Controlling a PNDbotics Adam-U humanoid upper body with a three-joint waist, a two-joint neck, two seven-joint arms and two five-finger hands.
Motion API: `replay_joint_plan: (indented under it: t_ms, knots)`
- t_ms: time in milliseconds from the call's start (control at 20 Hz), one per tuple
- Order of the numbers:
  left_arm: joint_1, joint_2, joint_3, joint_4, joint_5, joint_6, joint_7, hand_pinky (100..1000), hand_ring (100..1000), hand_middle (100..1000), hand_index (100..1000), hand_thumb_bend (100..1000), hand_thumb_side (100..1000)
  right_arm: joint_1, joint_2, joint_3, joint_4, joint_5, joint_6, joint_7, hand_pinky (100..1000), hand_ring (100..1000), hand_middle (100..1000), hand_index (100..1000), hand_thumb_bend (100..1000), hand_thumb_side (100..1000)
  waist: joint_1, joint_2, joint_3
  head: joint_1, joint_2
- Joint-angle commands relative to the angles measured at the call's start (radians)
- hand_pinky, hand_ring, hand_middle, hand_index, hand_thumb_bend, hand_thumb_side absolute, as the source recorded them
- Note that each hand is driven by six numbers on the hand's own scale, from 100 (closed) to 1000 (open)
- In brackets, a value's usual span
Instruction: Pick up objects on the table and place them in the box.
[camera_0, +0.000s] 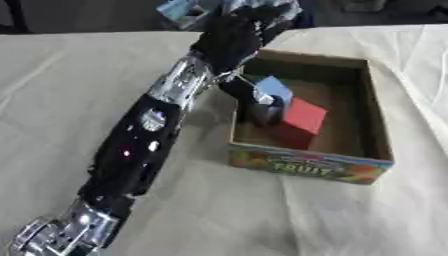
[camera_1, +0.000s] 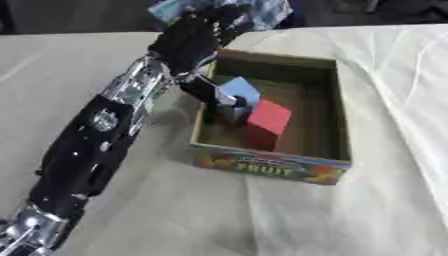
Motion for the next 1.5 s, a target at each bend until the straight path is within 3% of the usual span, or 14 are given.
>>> replay_joint_plan:
  t_ms: [50, 150, 250, 450, 500, 700, 900, 1250, 1500]
  knots:
    - [-0.019, 0.024, 0.007, -0.038, 0.009, -0.002, -0.003, 852, 968, 1000, 978, 661, 807, -0.003, -0.029, -0.012, -0.02, -0.006, -0.001, -0.007, 872, 743, 542, 867, 489, 855, -0.005, -0.026, 0.001, -0.007, -0.006]
    - [-0.015, 0.033, 0.004, -0.065, 0.034, -0.005, 0.005, 840, 957, 1000, 965, 593, 764, 0.002, -0.031, -0.015, -0.02, -0.006, -0.004, -0.011, 871, 743, 542, 866, 485, 852, -0.006, -0.03, 0.007, -0.014, 0.002]
    - [-0.01, 0.051, 0.003, -0.112, 0.09, -0.001, 0.023, 815, 935, 1000, 951, 467, 774, 0.008, -0.036, -0.02, -0.02, -0.006, -0.009, -0.018, 870, 743, 543, 864, 484, 853, -0.006, -0.036, 0.016, -0.024, 0.013]
    - [0.018, 0.13, 0.003, -0.243, 0.384, 0.004, 0.045, 752, 884, 1000, 928, 247, 890, 0.028, -0.056, -0.036, -0.02, -0.005, -0.027, -0.043, 869, 742, 544, 860, 484, 854, -0.003, -0.056, 0.042, -0.054, 0.047]
    - [0.033, 0.157, 0.005, -0.279, 0.487, 0.01, 0.038, 732, 868, 1000, 918, 226, 877, 0.033, -0.061, -0.041, -0.02, -0.004, -0.031, -0.05, 869, 742, 544, 860, 485, 854, -0.002, -0.061, 0.049, -0.062, 0.054]
    - [0.121, 0.27, 0.024, -0.436, 0.863, 0.065, -0.005, 680, 831, 1000, 901, 186, 864, 0.048, -0.075, -0.057, -0.02, 0.006, -0.045, -0.076, 869, 742, 545, 858, 485, 855, 0.001, -0.072, 0.075, -0.085, 0.071]
    - [0.213, 0.34, 0.06, -0.583, 1.131, 0.132, -0.045, 652, 808, 1000, 884, 165, 845, 0.058, -0.08, -0.065, -0.02, 0.019, -0.055, -0.095, 869, 742, 545, 857, 486, 856, -0.001, -0.075, 0.092, -0.096, 0.078]
    - [0.349, 0.401, 0.121, -0.773, 1.421, 0.176, -0.009, 615, 778, 1000, 871, 188, 837, 0.067, -0.083, -0.074, -0.02, 0.036, -0.068, -0.115, 867, 743, 547, 857, 488, 858, -0.002, -0.076, 0.106, -0.102, 0.076]
    - [0.442, 0.432, 0.164, -0.83, 1.555, 0.125, 0.044, 611, 771, 1000, 867, 200, 832, 0.074, -0.093, -0.081, -0.02, 0.043, -0.087, -0.128, 866, 744, 550, 855, 489, 862, -0.002, -0.075, 0.112, -0.111, 0.064]
